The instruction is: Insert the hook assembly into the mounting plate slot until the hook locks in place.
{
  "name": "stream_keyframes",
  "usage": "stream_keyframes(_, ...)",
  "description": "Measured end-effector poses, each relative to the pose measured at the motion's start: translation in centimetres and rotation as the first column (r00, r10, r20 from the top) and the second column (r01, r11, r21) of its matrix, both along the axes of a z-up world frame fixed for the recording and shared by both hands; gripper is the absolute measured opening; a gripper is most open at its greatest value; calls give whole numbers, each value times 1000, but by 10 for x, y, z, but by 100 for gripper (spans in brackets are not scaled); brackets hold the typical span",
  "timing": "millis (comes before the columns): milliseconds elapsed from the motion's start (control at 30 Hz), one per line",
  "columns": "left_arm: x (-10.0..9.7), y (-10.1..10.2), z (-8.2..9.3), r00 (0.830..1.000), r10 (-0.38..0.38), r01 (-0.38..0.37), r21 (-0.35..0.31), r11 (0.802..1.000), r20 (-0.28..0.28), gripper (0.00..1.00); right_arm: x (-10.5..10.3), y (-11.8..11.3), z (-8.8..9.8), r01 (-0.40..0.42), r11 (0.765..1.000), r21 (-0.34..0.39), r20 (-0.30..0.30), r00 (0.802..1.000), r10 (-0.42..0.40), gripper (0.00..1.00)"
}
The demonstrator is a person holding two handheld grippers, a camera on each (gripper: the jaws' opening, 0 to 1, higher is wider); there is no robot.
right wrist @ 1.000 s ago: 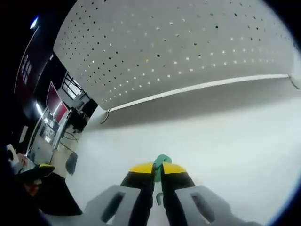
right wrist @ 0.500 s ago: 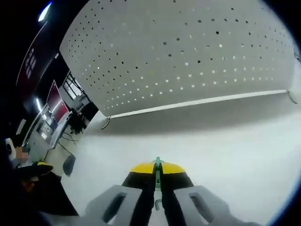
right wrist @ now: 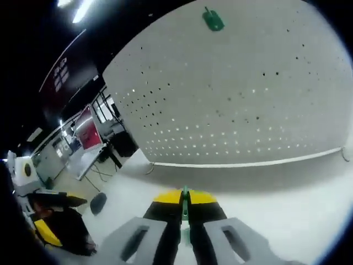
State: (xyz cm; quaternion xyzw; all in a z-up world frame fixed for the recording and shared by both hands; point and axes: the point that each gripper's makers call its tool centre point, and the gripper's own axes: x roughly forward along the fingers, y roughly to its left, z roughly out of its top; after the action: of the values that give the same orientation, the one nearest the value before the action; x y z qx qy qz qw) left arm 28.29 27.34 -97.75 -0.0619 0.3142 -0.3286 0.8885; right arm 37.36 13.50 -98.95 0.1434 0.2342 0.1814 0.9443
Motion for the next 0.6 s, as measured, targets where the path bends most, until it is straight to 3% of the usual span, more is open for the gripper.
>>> stream_keyframes(300,12,-8,19,999,43,-44,-70,997,-14,81,-29,28,56,-114,993,35,127,986,109,0)
stream_keyframes(400,16,-10,24,999,51,-52,-80,995,-13,75,-39,35,70,-135,989,55,152,980,126,0)
stream_keyframes(500,19,-20,35,997,64,-72,-177,982,-49,72,-47,40,84,-142,986,86,180,976,125,0)
stream_keyframes(600,23,-25,41,997,67,-73,-188,979,-40,70,-54,46,97,-158,981,109,220,967,131,0)
